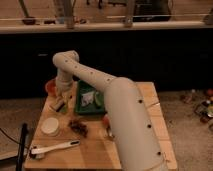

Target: Place eraser in plastic cup

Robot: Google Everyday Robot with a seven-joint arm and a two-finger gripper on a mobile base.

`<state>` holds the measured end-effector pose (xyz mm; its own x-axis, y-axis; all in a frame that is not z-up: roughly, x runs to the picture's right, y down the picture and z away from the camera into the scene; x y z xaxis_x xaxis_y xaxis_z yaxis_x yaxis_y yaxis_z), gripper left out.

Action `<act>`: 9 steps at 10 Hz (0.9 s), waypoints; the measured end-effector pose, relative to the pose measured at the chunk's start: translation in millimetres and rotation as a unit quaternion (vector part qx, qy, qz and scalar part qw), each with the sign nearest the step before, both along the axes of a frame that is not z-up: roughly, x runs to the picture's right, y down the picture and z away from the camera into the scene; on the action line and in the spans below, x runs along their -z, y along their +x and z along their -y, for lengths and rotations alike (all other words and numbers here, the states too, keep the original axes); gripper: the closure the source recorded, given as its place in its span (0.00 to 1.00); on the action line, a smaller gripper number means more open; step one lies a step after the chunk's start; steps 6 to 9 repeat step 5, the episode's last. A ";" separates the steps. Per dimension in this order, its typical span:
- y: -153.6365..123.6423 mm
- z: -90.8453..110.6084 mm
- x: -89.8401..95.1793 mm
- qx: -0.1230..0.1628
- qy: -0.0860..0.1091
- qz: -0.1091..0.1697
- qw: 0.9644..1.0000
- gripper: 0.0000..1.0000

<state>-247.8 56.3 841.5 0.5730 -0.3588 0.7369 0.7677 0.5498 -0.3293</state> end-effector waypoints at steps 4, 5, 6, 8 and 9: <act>4.5 3.6 0.6 -0.007 -0.002 -0.001 1.000 0.20; 7.4 5.4 0.1 -0.012 -0.003 -0.003 1.000 0.20; 7.4 5.4 0.1 -0.012 -0.003 -0.003 1.000 0.20; 7.4 5.4 0.1 -0.012 -0.003 -0.003 1.000 0.20; 7.4 5.4 0.1 -0.012 -0.003 -0.003 1.000 0.20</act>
